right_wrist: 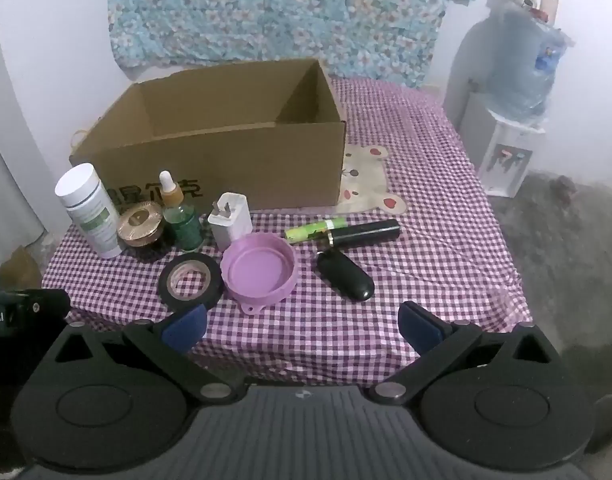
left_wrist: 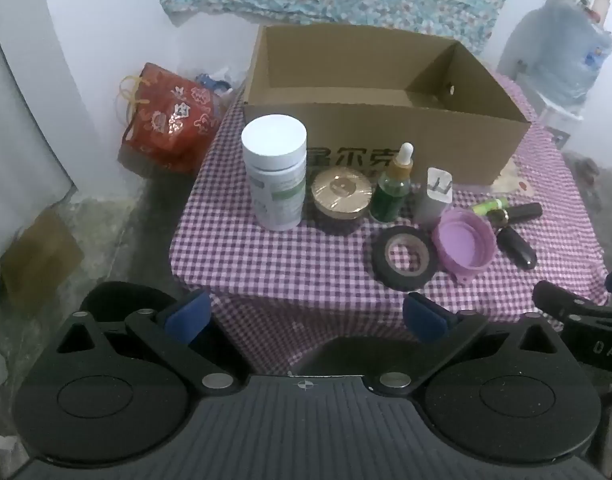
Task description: Organize rigid objects
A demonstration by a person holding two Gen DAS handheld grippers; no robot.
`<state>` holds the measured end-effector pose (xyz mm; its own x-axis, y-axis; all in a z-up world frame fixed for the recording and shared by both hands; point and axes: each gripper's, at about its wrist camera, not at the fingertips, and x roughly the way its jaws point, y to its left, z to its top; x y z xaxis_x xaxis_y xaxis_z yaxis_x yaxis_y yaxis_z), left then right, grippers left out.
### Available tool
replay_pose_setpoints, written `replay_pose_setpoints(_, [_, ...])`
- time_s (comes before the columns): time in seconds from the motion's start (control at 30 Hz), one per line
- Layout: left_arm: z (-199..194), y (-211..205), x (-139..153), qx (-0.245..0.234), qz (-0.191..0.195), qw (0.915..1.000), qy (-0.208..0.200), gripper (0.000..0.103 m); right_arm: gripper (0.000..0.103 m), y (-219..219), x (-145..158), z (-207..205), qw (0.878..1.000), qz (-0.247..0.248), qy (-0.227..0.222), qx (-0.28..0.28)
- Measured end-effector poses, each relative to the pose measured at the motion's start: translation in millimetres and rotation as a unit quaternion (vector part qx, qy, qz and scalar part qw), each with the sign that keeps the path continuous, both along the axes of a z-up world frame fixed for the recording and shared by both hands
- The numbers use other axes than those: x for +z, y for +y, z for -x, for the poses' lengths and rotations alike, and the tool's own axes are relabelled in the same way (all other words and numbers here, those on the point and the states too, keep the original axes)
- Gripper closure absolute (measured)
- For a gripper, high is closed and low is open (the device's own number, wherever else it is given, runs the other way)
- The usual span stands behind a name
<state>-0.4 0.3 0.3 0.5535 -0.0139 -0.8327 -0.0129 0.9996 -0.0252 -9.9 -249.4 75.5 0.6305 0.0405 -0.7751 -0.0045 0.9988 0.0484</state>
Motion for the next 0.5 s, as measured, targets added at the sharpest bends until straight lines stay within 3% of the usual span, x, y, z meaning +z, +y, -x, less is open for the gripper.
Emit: replay_pose_setpoints(0.5, [1.9,-0.9,0.3,-0.004,-0.013,0.9999,0.003,0.000,0.000,-3.0,4.1,-0.4,1.000,0.002,-0.003,-0.010])
